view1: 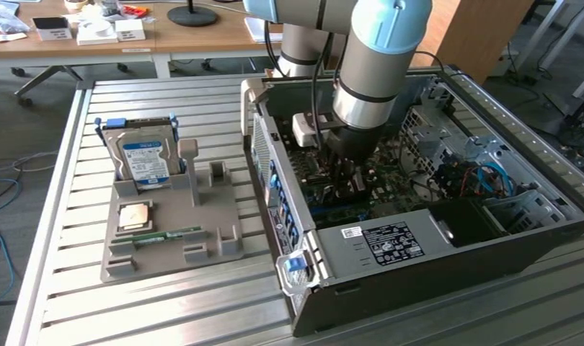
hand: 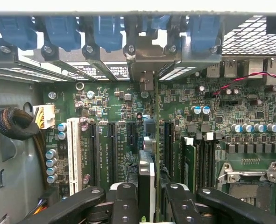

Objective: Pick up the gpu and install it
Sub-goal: 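Insert the gpu into the slot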

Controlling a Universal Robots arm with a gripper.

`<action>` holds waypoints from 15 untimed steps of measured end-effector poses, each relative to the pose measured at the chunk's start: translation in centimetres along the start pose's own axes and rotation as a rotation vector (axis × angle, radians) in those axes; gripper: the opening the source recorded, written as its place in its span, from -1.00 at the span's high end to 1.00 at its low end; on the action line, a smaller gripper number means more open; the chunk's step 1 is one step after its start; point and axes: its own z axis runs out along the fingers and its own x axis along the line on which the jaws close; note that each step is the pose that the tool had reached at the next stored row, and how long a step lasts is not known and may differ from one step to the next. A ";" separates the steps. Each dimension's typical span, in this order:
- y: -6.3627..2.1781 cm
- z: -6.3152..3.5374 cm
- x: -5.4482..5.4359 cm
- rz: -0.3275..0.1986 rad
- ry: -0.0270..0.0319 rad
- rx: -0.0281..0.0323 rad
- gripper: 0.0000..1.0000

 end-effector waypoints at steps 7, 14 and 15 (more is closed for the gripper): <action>0.04 0.00 0.0 0.001 -0.0001 0.0001 0.47; 0.04 0.01 0.0 0.001 -0.0005 -0.0008 0.47; 0.05 0.01 0.0 0.001 -0.0005 -0.0007 0.47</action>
